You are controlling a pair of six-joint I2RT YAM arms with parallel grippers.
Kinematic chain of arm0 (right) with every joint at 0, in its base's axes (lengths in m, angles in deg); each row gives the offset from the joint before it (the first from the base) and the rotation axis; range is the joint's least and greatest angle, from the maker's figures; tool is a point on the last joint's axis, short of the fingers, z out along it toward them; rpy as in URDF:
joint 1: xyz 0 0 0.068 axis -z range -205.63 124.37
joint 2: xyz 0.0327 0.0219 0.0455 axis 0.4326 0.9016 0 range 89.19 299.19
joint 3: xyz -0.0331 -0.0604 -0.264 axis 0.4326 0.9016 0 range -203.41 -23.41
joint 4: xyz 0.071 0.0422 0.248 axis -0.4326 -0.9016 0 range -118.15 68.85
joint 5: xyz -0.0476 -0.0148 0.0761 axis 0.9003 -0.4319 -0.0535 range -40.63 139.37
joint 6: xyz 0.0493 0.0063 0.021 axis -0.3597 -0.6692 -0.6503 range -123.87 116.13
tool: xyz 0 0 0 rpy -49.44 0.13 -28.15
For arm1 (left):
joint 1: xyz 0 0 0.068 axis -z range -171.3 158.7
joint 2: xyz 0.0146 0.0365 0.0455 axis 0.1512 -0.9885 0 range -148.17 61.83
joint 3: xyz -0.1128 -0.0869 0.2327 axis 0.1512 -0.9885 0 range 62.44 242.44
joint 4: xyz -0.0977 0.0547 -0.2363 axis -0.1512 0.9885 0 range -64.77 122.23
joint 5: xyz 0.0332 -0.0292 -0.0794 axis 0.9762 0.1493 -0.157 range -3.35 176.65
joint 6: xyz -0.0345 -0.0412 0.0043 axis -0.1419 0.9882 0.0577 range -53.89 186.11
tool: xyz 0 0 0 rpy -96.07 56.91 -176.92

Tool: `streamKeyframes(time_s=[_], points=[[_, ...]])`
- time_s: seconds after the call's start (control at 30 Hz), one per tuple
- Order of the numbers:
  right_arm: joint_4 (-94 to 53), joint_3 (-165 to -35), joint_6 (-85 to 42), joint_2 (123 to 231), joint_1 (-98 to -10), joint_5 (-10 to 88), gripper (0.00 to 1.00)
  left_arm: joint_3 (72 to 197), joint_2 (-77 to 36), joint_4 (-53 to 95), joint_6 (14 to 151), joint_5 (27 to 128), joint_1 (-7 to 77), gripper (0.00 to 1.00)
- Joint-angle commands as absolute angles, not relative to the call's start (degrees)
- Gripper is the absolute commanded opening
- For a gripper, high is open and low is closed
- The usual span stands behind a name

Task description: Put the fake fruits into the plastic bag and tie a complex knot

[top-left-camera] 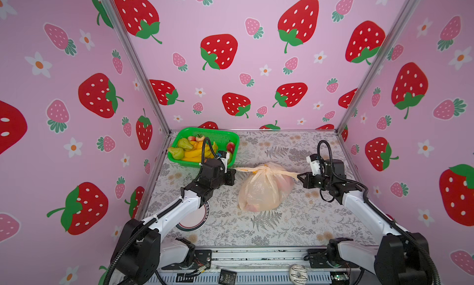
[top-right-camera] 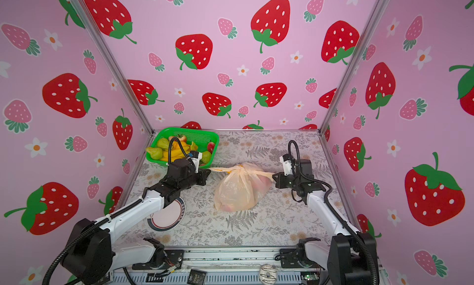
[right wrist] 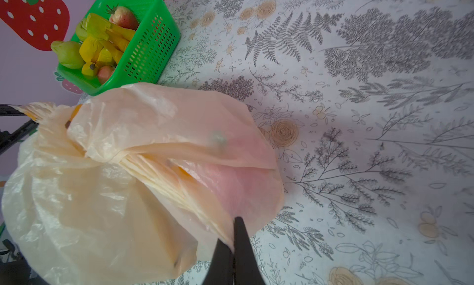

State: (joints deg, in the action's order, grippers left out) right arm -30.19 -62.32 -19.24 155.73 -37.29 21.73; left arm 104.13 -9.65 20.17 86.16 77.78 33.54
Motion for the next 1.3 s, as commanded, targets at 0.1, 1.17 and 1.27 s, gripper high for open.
streamKeyframes(time_s=[0.1, 1.17, 1.27], points=[[-24.9, -62.8, -21.7, 153.2, -39.1, 26.5, 0.00, 105.0, -5.7, 19.9, 87.9, 85.5, 32.6, 0.00], [-14.0, -55.6, -22.5, 152.3, -40.0, 32.3, 0.04, 100.9, -6.8, 16.2, 85.1, 82.1, 30.9, 0.02], [-13.2, -55.8, -21.9, 150.0, -40.4, 32.1, 0.16, 100.9, -6.0, 16.2, 84.5, 80.2, 30.9, 0.22]])
